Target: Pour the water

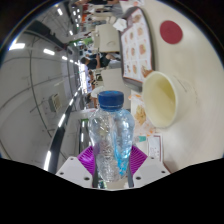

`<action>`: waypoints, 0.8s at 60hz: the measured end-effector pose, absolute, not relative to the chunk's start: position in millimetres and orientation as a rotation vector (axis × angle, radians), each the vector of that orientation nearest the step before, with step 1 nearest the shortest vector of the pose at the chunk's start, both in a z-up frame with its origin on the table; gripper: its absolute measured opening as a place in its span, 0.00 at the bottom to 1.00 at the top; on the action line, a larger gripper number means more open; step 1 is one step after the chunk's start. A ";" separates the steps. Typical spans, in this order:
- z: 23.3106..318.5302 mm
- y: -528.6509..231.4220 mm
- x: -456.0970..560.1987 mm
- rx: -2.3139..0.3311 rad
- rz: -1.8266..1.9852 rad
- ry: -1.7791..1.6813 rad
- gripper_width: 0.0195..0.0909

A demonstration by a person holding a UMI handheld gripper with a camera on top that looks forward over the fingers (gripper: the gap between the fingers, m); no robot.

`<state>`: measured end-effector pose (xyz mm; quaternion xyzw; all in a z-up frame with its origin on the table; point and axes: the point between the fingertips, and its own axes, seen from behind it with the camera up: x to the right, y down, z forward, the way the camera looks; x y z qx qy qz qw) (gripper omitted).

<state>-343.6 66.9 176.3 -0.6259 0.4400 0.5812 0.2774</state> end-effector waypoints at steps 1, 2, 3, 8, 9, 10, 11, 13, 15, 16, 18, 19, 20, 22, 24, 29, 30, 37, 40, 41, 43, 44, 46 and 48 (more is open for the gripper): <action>180.6 67.5 -341.2 -1.700 1.526 1.133 0.28; 185.6 68.9 -338.1 -1.717 1.490 1.082 0.28; 190.9 70.4 -334.4 -1.733 1.449 1.029 0.28; 221.6 77.3 -308.0 -1.791 1.194 0.750 0.28; 228.5 79.4 -301.8 -1.795 1.141 0.693 0.28; 236.0 81.6 -294.8 -1.794 1.087 0.638 0.28; 245.3 81.6 -285.7 -1.789 1.039 0.585 0.28; 256.2 84.9 -273.5 -1.784 0.935 0.486 0.28; 267.3 88.5 -259.3 -1.777 0.833 0.398 0.28; 271.5 90.7 -251.4 -1.772 0.784 0.364 0.28; 276.4 95.6 -230.2 -1.762 0.696 0.311 0.28; 278.3 97.4 -221.8 -1.758 0.653 0.285 0.28; 279.5 99.5 -213.5 -1.756 0.612 0.258 0.28; 279.5 103.7 -196.2 -1.751 0.528 0.209 0.28; 276.2 107.6 -176.0 -1.751 0.440 0.163 0.28; 253.7 110.0 -136.2 -1.781 0.219 0.038 0.28; 244.5 109.2 -127.4 -1.787 0.183 0.016 0.28; 183.2 116.2 -84.7 -1.862 0.025 -0.075 0.28; 161.9 114.8 -73.4 -1.883 0.001 -0.087 0.28; 154.4 114.8 -70.2 -1.893 -0.004 -0.093 0.28; 136.3 116.0 -66.7 -1.910 -0.008 -0.100 0.28; 129.5 116.5 -64.6 -1.918 -0.008 -0.101 0.28; 117.5 117.2 -59.5 -1.933 -0.010 -0.101 0.28; 106.6 116.4 -53.9 -1.949 -0.015 -0.099 0.28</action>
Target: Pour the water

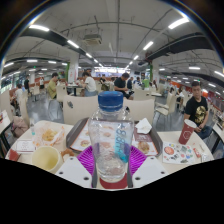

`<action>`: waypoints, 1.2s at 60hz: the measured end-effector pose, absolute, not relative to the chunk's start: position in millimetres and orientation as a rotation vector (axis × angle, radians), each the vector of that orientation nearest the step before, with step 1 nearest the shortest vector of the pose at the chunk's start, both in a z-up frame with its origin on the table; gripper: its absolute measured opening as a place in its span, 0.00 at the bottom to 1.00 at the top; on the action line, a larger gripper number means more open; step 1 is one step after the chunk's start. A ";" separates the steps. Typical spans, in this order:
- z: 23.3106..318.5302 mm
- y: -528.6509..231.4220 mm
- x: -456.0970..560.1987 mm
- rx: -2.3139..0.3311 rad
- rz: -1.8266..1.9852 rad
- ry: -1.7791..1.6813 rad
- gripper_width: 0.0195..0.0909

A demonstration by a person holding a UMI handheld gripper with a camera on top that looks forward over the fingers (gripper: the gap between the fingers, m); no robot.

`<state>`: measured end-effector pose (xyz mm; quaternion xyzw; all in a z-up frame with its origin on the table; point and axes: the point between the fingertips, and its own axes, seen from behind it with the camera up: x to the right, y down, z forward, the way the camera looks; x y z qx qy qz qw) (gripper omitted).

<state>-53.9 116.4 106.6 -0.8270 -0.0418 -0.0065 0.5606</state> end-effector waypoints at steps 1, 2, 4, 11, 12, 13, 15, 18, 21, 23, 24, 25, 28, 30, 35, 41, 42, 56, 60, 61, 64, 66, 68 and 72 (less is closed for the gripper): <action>99.2 114.9 -50.6 -1.953 -0.015 -0.098 0.28; 95.3 114.5 -48.3 -1.956 -0.015 -0.095 0.28; 87.5 114.1 -45.4 -1.960 -0.013 -0.093 0.28; 65.5 115.3 -37.9 -1.964 -0.005 -0.067 0.29; 64.0 114.6 -37.5 -1.966 0.006 -0.060 0.28; 63.0 113.9 -35.6 -1.968 0.008 -0.051 0.29; 62.9 114.2 -34.7 -1.967 0.028 -0.031 0.29; 64.1 114.8 -35.9 -1.967 0.038 -0.026 0.34; 63.5 115.5 -36.1 -1.973 0.037 -0.032 0.41; 63.4 115.7 -36.4 -1.981 0.034 -0.038 0.46; 62.1 115.9 -36.2 -1.987 0.033 -0.039 0.49; 61.2 115.4 -35.5 -1.998 0.031 -0.039 0.50; 59.3 108.2 -36.8 -2.041 0.033 -0.047 0.68; 60.2 102.8 -38.0 -2.065 0.044 -0.054 0.88; 76.0 83.6 -36.1 -2.091 0.048 -0.046 0.91; 99.3 44.1 -31.1 -2.145 0.045 -0.022 0.92; 103.4 35.7 -32.6 -2.155 0.048 -0.020 0.92; 138.2 -80.7 -40.9 -2.275 0.076 -0.015 0.92; 143.8 -104.7 -40.9 -2.292 0.072 -0.023 0.92; 144.8 -109.6 -41.0 -2.293 0.073 -0.023 0.92; 147.2 -123.2 -40.4 -2.299 0.072 -0.030 0.91; 148.0 -129.2 -39.6 -2.305 0.072 -0.027 0.92; 148.9 -135.5 -38.5 -2.307 0.071 -0.023 0.91; 150.4 -145.3 -38.0 -2.308 0.080 -0.023 0.92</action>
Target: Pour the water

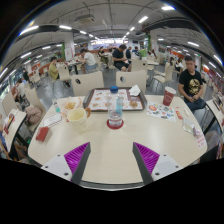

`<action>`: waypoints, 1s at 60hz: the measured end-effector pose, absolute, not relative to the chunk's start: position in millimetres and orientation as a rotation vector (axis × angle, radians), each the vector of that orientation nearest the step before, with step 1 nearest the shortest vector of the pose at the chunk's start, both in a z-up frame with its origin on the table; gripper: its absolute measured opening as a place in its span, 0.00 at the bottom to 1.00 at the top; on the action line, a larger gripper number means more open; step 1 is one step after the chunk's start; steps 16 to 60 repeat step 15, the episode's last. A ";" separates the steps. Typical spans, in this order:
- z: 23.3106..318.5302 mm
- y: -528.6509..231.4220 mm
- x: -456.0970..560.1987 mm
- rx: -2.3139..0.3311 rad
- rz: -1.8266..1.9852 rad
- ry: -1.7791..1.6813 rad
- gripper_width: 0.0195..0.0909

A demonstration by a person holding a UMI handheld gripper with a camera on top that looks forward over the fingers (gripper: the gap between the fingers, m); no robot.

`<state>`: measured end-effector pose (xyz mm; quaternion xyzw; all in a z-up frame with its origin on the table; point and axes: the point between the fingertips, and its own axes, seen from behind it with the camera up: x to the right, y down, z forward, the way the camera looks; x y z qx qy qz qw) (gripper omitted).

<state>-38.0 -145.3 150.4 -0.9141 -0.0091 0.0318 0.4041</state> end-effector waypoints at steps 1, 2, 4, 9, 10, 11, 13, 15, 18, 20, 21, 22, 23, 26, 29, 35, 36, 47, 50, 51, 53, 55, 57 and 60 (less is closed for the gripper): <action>150.2 -147.3 -36.7 -2.309 0.081 -0.021 0.92; 148.4 -147.5 -34.3 -2.309 0.078 -0.023 0.92; 149.5 -152.1 -31.4 -2.303 0.058 -0.036 0.92; 146.7 -157.7 -29.0 -2.303 0.040 -0.061 0.92; 146.9 -158.4 -28.1 -2.303 0.038 -0.062 0.91; 147.8 -158.5 -26.1 -2.299 0.032 -0.063 0.92; 150.4 -158.2 -23.1 -2.290 0.023 -0.066 0.92; 151.8 -158.0 -21.3 -2.284 0.027 -0.066 0.92; 151.8 -158.0 -21.3 -2.284 0.027 -0.066 0.92; 151.8 -158.0 -21.3 -2.284 0.027 -0.066 0.92; 151.8 -158.0 -21.3 -2.284 0.027 -0.066 0.92; 151.8 -158.0 -21.3 -2.284 0.027 -0.066 0.92; 151.8 -158.0 -21.3 -2.284 0.027 -0.066 0.92; 151.8 -158.0 -21.3 -2.284 0.027 -0.066 0.92; 151.8 -158.0 -21.3 -2.284 0.027 -0.066 0.92; 151.8 -158.0 -21.3 -2.284 0.027 -0.066 0.92; 151.8 -158.0 -21.3 -2.284 0.027 -0.066 0.92; 151.8 -158.0 -21.3 -2.284 0.027 -0.066 0.92; 151.8 -158.0 -21.3 -2.284 0.027 -0.066 0.92; 151.8 -158.0 -21.3 -2.284 0.027 -0.066 0.92; 151.8 -158.0 -21.3 -2.284 0.027 -0.066 0.92; 151.8 -158.0 -21.3 -2.284 0.027 -0.066 0.92; 151.8 -158.0 -21.3 -2.284 0.027 -0.066 0.92; 151.8 -158.0 -21.3 -2.284 0.027 -0.066 0.92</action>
